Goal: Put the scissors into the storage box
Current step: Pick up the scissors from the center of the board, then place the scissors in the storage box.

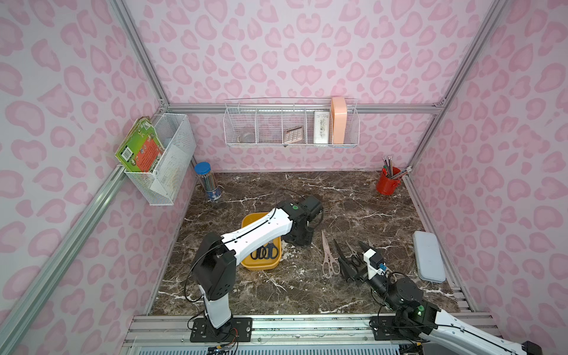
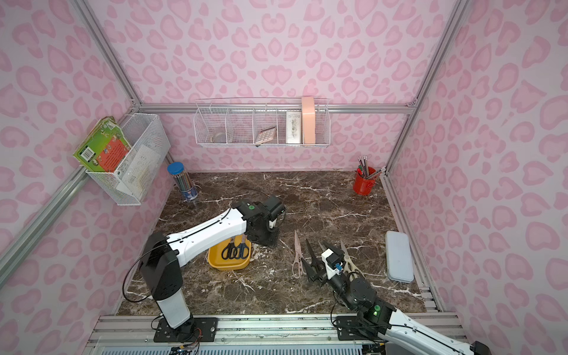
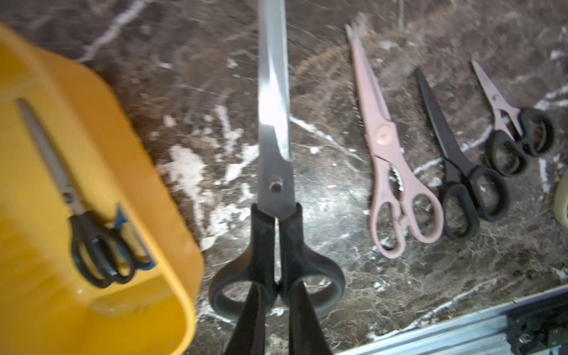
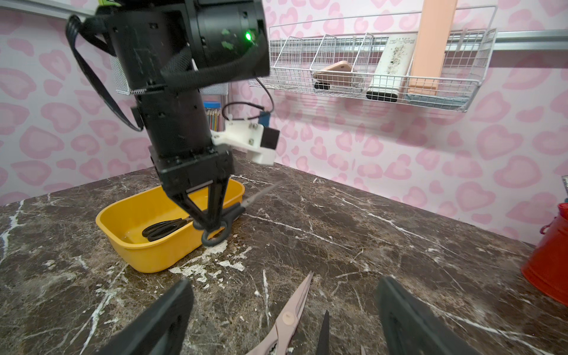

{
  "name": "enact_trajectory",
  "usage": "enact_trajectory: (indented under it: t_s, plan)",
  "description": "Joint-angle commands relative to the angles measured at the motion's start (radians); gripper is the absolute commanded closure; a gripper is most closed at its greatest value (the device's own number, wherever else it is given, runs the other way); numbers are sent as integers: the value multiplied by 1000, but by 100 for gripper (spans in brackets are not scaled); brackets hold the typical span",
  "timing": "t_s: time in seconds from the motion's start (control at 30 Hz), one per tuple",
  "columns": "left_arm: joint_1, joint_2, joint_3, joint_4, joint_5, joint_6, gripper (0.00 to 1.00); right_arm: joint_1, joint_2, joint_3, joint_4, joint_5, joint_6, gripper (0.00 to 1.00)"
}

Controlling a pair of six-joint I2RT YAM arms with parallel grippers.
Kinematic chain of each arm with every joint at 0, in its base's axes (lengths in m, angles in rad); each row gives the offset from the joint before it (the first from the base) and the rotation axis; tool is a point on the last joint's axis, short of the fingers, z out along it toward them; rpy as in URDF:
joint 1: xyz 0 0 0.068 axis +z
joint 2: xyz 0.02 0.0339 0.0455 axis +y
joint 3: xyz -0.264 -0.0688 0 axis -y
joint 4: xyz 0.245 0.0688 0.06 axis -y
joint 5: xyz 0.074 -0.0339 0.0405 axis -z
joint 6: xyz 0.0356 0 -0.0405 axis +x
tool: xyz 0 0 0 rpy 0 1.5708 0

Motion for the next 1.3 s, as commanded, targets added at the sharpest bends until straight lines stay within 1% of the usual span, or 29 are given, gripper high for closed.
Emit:
enact_trajectory:
  t_s: [0.0, 0.1, 0.23, 0.33, 0.4, 0.47, 0.6, 0.73, 0.83, 0.93, 1.03, 1.07, 1.13, 1.27]
  plan:
    - [87, -91, -86, -63, -53, 27, 100, 0, 7, -42, 34, -5, -2, 5]
    - [197, -170, -191, -41, -42, 50, 100, 0, 38, -39, 48, -25, -8, 5]
    - [327, -204, -284, -26, 5, 92, 100, 1, 159, -13, 78, -48, -9, 5]
    - [380, -212, -341, 8, 28, 112, 100, 0, 233, 7, 91, -61, -8, 5]
    - [406, -193, -357, 16, 35, 123, 100, 1, 250, 12, 96, -62, -7, 5]
    - [420, -163, -369, 16, 15, 131, 100, 1, 246, 11, 96, -65, -8, 5]
    - [447, -117, -388, 49, 25, 143, 100, 1, 199, -3, 87, -56, -7, 5]
    - [450, -82, -369, 47, -23, 156, 99, 1, 128, -19, 72, -42, -6, 4]
    - [453, -55, -354, 46, -42, 156, 85, -1, 85, -28, 61, -29, -4, 4]
    - [453, -43, -341, 44, -43, 145, 74, 0, 67, -34, 56, -22, -3, 3]
    - [452, -62, -331, 31, -69, 131, 72, -1, 77, -34, 61, -14, -3, 3]
    - [452, -73, -330, 30, -74, 130, 70, 0, 85, -34, 67, -13, -3, 3]
    - [452, -103, -317, 14, -97, 124, 70, -7, 115, -32, 82, -13, 1, 2]
    - [451, -212, -303, 0, -133, 111, 70, -38, 213, -5, 99, -26, 38, 1]
